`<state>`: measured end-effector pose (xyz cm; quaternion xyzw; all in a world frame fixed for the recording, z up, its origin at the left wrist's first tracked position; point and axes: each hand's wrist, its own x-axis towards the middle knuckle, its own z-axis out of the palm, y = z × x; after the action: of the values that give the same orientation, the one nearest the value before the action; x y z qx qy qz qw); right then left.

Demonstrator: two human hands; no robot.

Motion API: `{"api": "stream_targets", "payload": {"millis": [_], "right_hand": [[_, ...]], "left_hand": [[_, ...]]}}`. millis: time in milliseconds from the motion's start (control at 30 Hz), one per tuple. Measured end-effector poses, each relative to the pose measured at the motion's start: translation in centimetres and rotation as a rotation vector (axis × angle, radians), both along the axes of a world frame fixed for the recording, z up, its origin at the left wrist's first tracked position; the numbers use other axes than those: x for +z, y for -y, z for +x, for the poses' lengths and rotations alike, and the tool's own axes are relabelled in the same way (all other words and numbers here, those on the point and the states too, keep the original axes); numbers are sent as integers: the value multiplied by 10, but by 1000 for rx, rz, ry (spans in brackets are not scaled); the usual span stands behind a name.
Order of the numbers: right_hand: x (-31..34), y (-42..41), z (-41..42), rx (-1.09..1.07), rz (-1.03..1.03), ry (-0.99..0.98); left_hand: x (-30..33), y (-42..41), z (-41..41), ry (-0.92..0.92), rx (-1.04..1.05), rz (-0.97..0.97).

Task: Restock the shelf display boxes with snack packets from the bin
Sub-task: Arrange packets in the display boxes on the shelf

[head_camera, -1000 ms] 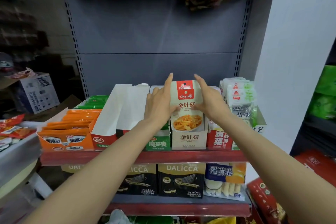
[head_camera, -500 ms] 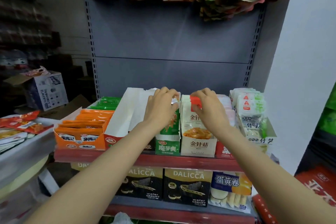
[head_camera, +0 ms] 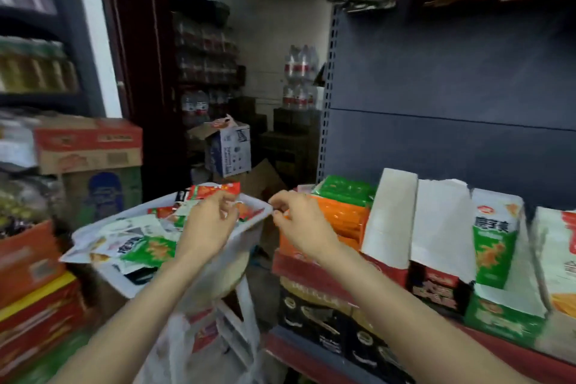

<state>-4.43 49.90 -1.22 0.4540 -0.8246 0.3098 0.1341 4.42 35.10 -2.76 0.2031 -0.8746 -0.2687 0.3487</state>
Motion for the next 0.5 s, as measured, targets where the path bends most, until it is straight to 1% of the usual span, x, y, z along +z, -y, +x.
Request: {"api": "stream_targets", "payload": {"millis": [133,200,267,333,367,500], "right_hand": [[-20,84,-10,59,137,45],[-33,119,-21,70,206,67],[-44,149,-30,63,292,95],[-52,172,-36,64,359,109],[-57,183,-38,72,379,107],[-70,220,-45,106,483,61]], "left_hand": [[-25,90,24,221,149,-11],[-36,128,32,351,132,12],[-45,158,38,503,112,-25],[-54,176,45,626,138,-70],[-59,180,48,656,155,-85],[-77,184,52,627,200,-186]]}}
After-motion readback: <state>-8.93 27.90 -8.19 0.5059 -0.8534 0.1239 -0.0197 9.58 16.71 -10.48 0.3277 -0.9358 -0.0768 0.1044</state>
